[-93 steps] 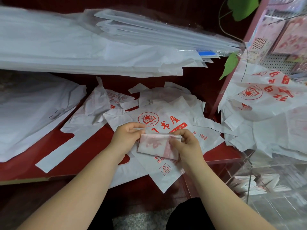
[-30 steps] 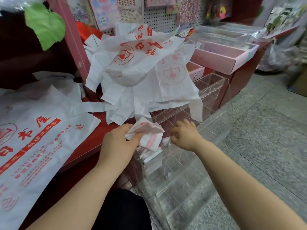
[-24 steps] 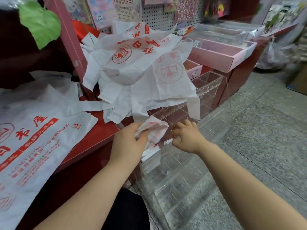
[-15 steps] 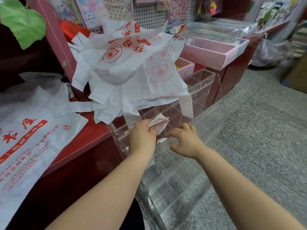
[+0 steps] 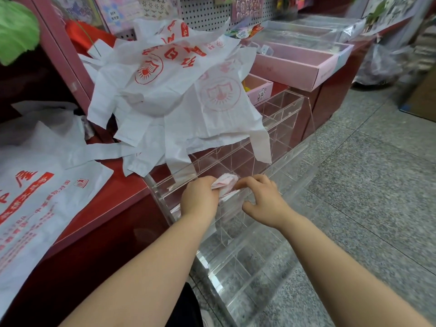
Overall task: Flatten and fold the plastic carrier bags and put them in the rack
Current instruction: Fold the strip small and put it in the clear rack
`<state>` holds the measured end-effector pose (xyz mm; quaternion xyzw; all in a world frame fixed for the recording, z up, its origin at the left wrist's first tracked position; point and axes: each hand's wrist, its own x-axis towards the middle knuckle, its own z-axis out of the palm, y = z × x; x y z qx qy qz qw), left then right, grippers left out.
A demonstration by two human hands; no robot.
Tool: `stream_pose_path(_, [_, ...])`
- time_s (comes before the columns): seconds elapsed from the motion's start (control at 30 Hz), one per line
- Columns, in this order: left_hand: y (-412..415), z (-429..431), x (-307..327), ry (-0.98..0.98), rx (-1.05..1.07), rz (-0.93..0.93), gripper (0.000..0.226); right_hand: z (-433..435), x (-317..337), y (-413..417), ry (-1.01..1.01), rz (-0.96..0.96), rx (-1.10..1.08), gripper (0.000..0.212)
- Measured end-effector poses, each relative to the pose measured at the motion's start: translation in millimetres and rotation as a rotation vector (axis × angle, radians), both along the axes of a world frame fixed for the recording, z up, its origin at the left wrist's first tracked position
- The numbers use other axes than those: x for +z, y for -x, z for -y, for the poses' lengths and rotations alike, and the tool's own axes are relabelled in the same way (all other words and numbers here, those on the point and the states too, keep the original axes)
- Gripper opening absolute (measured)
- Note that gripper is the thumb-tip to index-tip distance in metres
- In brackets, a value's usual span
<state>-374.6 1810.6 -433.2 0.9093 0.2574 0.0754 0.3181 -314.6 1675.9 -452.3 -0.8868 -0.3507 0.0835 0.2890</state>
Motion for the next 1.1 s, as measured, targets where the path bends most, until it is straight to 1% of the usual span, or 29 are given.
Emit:
stream_pose_path(0.07, [-1,-1,-1,-0.096,-0.032,-0.019,0.025,0,-2,-2,-0.021,-0.005,-0.009,0.047])
stream_pose_path(0.13, [-2,-1,1,-0.166,-0.063,-0.079,0.026,-1,-3,-3,-0.039,-0.011,-0.01,0.049])
stream_pose_path(0.2, [-2,2,6,-0.164,-0.086,-0.129,0.027,-1,-4,-2,-0.065,-0.017,-0.014,0.048])
stream_pose_path(0.3, [2,2,10,0.038,-0.088,-0.057,0.028,-1,-6,0,-0.112,-0.036,-0.023,0.051])
stream_pose_path(0.37, [8,3,9,0.171,-0.103,-0.004,0.029,-1,-8,0,-0.163,-0.053,-0.029,0.047])
stream_pose_path(0.43, [14,4,5,0.249,-0.123,0.05,0.025,-1,-9,1,-0.207,-0.058,-0.029,0.047])
stream_pose_path(0.47, [16,4,3,0.241,-0.132,0.065,0.022,-1,-9,1,-0.221,-0.06,-0.034,0.048])
stream_pose_path(0.5, [17,3,3,0.191,-0.133,0.065,0.019,-1,-11,1,-0.233,-0.067,-0.039,0.052])
stream_pose_path(0.6, [10,0,1,-0.032,-0.058,0.012,0.014,-1,-12,2,-0.255,-0.105,-0.036,0.071])
stream_pose_path(0.63, [6,-1,0,-0.07,-0.039,-0.003,0.015,-1,-14,2,-0.25,-0.1,-0.026,0.078])
stream_pose_path(0.7, [1,-2,-2,-0.07,-0.035,-0.028,0.02,-2,-14,3,-0.221,-0.033,0.01,0.082])
stream_pose_path(0.77, [1,-3,-1,0.0,-0.067,-0.039,0.027,-2,-17,3,-0.165,0.065,0.049,0.075])
stream_pose_path(0.83, [9,-3,0,0.069,-0.108,0.012,0.034,-3,-18,2,-0.078,0.179,0.064,0.067])
stream_pose_path(0.9, [26,0,7,0.07,-0.167,0.129,0.037,-5,-18,2,-0.011,0.285,0.064,0.069])
stream_pose_path(1.0, [61,2,24,0.076,-0.304,0.391,0.024,-11,-20,4,0.088,0.47,0.041,0.055])
stream_pose_path(1.07, [87,-6,34,0.081,-0.279,0.486,0.015,-14,-19,6,0.118,0.519,0.006,0.054])
stream_pose_path(1.1, [99,-13,39,0.063,-0.235,0.501,0.012,-16,-14,8,0.155,0.498,-0.009,0.059])
